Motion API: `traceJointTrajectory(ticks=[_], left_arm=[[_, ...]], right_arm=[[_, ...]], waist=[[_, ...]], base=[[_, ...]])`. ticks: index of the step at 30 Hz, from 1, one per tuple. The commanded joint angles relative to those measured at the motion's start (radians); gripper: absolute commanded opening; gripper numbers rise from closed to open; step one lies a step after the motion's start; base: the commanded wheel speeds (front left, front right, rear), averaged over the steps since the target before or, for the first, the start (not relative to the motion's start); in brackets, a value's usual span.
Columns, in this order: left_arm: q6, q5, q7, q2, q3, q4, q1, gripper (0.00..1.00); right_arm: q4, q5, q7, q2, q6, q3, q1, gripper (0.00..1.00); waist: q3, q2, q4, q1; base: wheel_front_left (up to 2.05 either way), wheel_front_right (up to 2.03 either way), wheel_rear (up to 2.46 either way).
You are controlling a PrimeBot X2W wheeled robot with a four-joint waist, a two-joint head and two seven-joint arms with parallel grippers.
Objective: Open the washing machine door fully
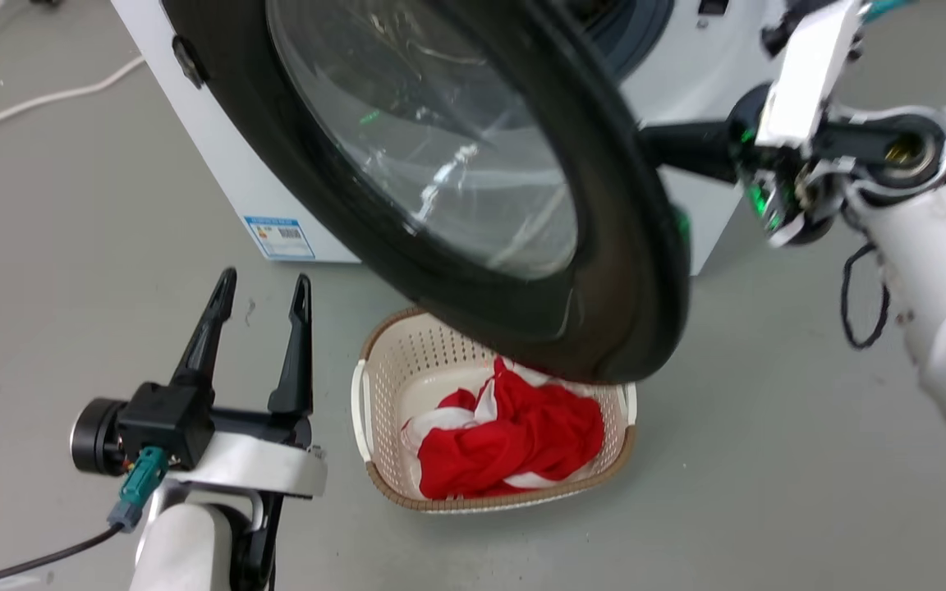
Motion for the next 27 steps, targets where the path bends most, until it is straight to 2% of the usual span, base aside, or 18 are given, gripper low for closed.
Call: traceJointTrajectory(ticks=[1, 11, 27], left_arm=[[-0.002, 0.004, -0.003, 0.004, 0.005, 0.005, 0.017, 1.00], [-0.002, 0.019, -0.003, 0.008, -0.005, 0.024, 0.072, 1.00], [-0.001, 0.024, -0.003, 0.011, -0.027, 0.026, 0.098, 1.00]], right_arm=[[-0.021, 0.009, 0.009, 0.015, 0.000, 0.008, 0.038, 0.00], [-0.159, 0.047, 0.046, 0.066, 0.000, 0.046, 0.196, 0.00], [-0.315, 0.089, 0.034, 0.118, 0.000, 0.116, 0.315, 0.00]], waist=[[-0.036, -0.0001, -0.001, 0.0000], [-0.111, -0.0001, 0.012, 0.0000], [-0.137, -0.0001, 0.032, 0.0000]], base=[[0.00, 0.00, 0.00], [0.00, 0.00, 0.00], [0.00, 0.00, 0.00]])
